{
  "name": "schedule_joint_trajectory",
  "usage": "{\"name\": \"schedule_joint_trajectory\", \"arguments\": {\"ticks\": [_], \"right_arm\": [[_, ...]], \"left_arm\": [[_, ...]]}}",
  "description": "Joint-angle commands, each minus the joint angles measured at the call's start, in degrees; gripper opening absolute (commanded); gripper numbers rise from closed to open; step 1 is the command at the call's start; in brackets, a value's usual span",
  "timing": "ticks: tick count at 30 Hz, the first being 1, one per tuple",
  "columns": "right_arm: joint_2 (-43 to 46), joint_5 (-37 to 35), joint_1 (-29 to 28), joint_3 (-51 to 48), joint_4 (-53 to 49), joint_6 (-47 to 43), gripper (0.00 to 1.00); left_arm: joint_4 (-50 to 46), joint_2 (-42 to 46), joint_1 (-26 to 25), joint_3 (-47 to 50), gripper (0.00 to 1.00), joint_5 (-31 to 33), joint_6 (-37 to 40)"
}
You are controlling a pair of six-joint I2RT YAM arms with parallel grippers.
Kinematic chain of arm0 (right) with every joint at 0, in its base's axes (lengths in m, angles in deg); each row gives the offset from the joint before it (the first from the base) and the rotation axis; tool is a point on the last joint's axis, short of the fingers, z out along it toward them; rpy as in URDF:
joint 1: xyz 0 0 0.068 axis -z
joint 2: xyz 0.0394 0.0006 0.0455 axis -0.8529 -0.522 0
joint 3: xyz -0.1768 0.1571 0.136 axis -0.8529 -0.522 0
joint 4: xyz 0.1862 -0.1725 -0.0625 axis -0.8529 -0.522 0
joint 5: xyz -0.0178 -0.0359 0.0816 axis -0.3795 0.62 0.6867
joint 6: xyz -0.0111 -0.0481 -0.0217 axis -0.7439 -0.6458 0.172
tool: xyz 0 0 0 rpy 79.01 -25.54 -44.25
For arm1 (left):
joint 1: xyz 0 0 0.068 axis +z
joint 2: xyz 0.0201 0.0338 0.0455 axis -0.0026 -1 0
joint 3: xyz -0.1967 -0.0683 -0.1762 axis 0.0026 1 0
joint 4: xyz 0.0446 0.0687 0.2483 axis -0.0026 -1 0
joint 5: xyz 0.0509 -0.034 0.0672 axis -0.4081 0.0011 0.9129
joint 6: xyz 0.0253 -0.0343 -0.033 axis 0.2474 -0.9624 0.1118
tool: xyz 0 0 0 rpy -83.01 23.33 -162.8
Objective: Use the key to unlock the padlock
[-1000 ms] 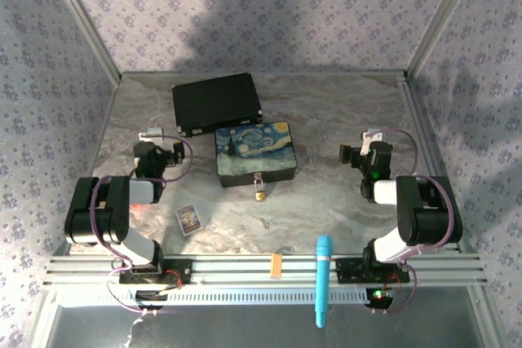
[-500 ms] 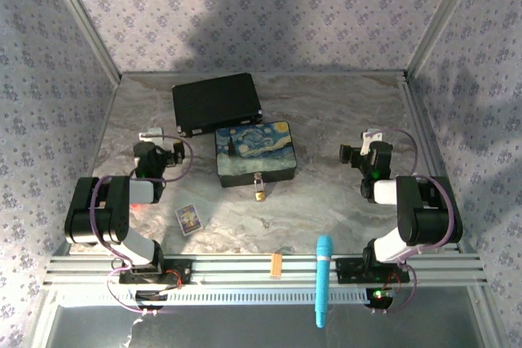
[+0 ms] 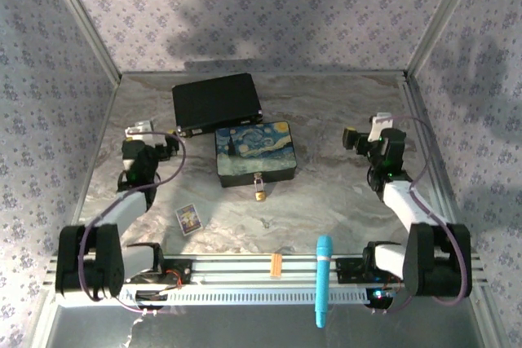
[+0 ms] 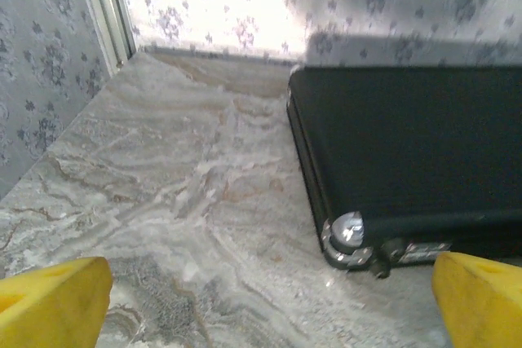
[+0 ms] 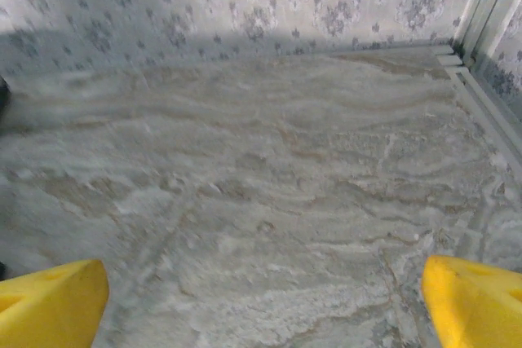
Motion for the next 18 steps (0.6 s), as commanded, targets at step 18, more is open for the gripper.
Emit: {"name": "schedule_joint_trajectory", "arguments": {"ticks": [18], "right_arm": [[6.78, 0.66, -35.87, 5.76, -40.28, 21.48, 0.93]], "left_arm": [[-43.31, 12.96, -21.48, -8.59, 1.0, -19.98, -33.85]]}}
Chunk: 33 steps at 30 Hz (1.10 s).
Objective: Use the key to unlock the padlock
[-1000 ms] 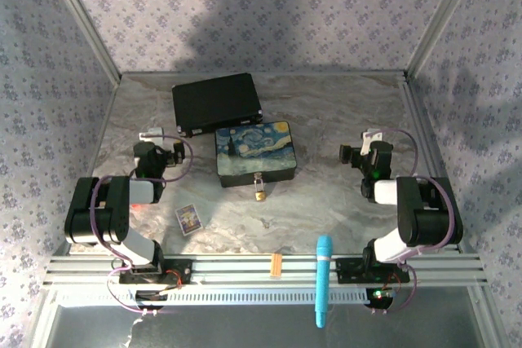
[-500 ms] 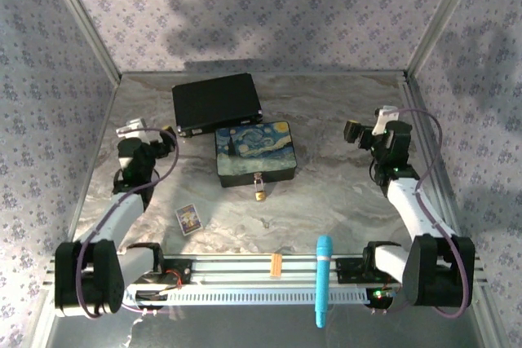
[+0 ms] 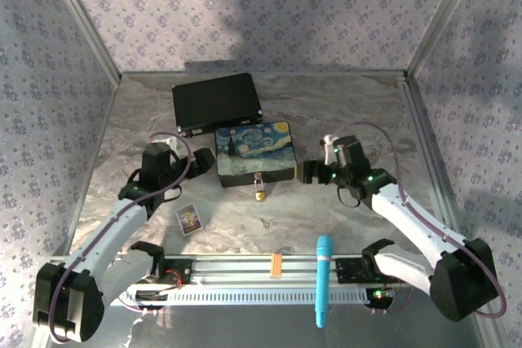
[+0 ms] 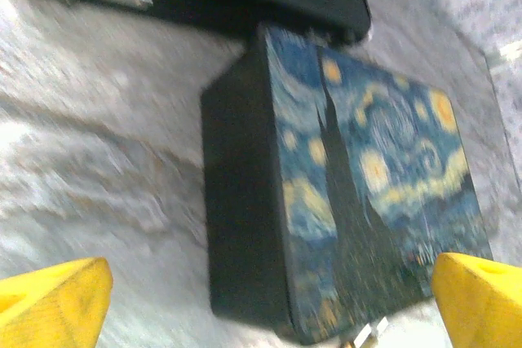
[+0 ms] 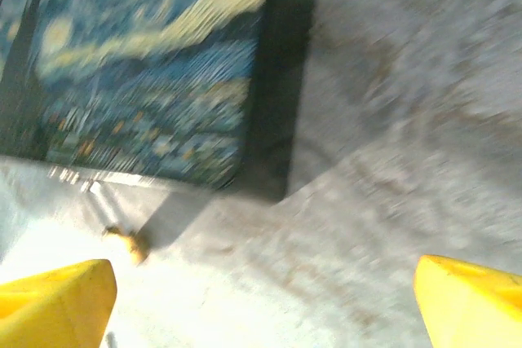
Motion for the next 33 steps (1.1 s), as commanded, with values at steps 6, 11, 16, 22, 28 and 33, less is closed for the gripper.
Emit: {"name": "schedule_joint_trajectory", "arguments": {"ticks": [6, 11, 16, 22, 28, 33], "right_arm": [[-3.71, -9.79, -20.89, -1.93, -1.15, 11.35, 0.86], [-11.05, -11.96, -29.93, -1.14, 2.54, 13.32, 0.76], [-19.54, -13.25, -35.23, 1.68, 6.48, 14.47, 0.67], [-26.29, -15.32, -37.68, 5.0, 6.78, 14.69, 0.56], [-28.87, -17.21, -39.78, 5.7, 4.67, 16.78, 0.46], [-29.86, -18.2, -40.9, 5.94, 3.49, 17.9, 0.42]], "left_arm": [[-5.54, 2.11, -10.14, 0.84, 0.97, -6.58, -9.01], [-4.0, 2.2, -15.62, 1.89, 0.94, -5.49, -11.35], [-1.04, -0.5, -18.67, 2.34, 1.0, -4.78, -12.74], [1.78, -3.35, -21.27, 2.12, 1.0, -3.84, -13.43], [1.49, -3.85, -22.28, 1.87, 1.0, -2.57, -13.78], [1.05, -3.39, -22.36, 2.08, 1.0, -1.33, -13.86]]}}
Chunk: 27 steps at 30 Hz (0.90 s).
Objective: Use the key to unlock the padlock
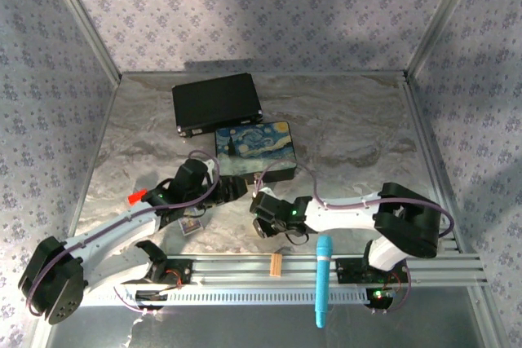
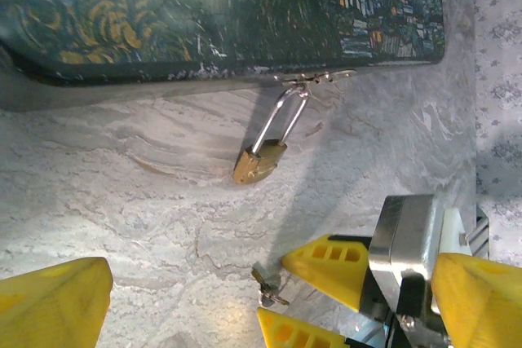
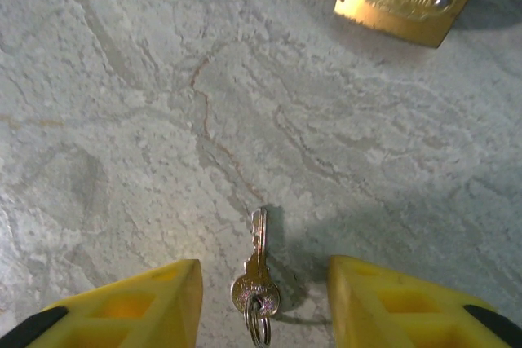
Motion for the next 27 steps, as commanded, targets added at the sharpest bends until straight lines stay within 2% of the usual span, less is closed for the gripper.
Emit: {"name": "schedule_joint_trajectory", "arguments": {"ticks": [1, 7, 22, 27], "right_arm": [[-1.04, -1.69, -0.57, 1.4, -2.39, 2.24, 0.41], [-1.43, -2.51, -1.86, 1.17, -3.53, 3.48, 0.31], [-2.71, -4.97, -5.38, 1.63, -6.25, 7.46, 0.28], [-3.87, -4.33, -5.47, 1.21, -4.36, 8.03, 0.09]], "left_arm": [[0.66, 0.42, -0.41, -0.25, 1.0, 1.52, -0.42], [0.58, 0.41, -0.41, -0.28, 1.0, 1.74, -0.69], [0.3, 0.59, -0.49, -0.07, 1.0, 2.94, -1.3], [0.55, 0.71, -0.46, 0.32, 1.0, 3.36, -2.03]]}}
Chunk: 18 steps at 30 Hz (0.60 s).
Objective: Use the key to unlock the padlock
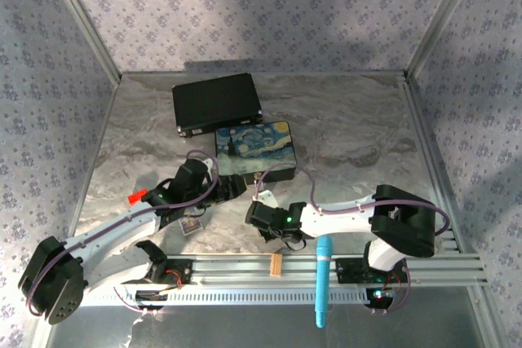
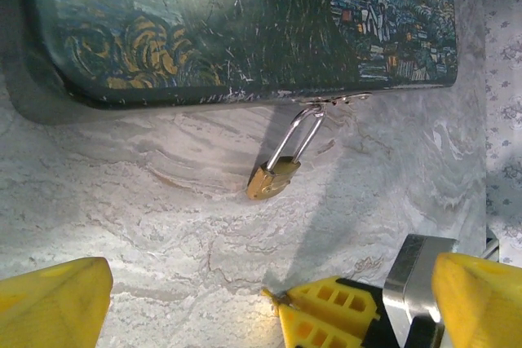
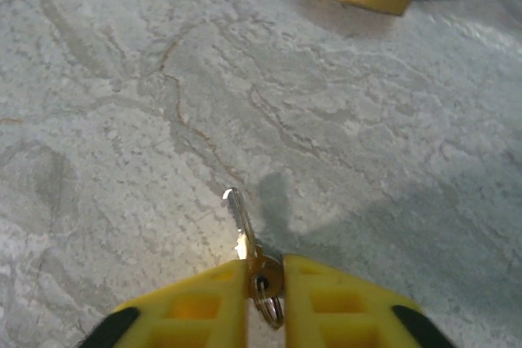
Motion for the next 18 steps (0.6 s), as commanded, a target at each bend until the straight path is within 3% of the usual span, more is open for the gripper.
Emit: {"name": "schedule_joint_trajectory", "arguments": {"ticks": [1, 5, 10, 14, 18], "right_arm": [[-2.01, 2.8, -0.94, -0.65, -0.78, 1.99, 0.06], [1.9, 4.59, 0.88, -3.29, 1.92, 1.46, 0.0], [7.6, 9.38, 5.29, -5.57, 5.26, 0.27, 0.0], [12.11, 13.3, 8.55, -7.28, 8.59, 0.28, 0.0], [16.47, 14.73, 11.06, -8.62, 12.98, 2.17, 0.0]], "left_arm": [[0.85, 1.02, -0.42, 0.37, 1.0, 0.67, -1.26], [6.65, 2.09, -1.22, 3.48, 1.0, 0.69, -6.02], [18.53, 0.01, -4.88, 7.56, 0.96, 2.24, -15.06], [23.51, -1.84, -9.34, 8.21, 0.93, 6.66, -19.87], [31.7, -3.24, -13.73, 11.58, 0.88, 14.23, -30.91]]}}
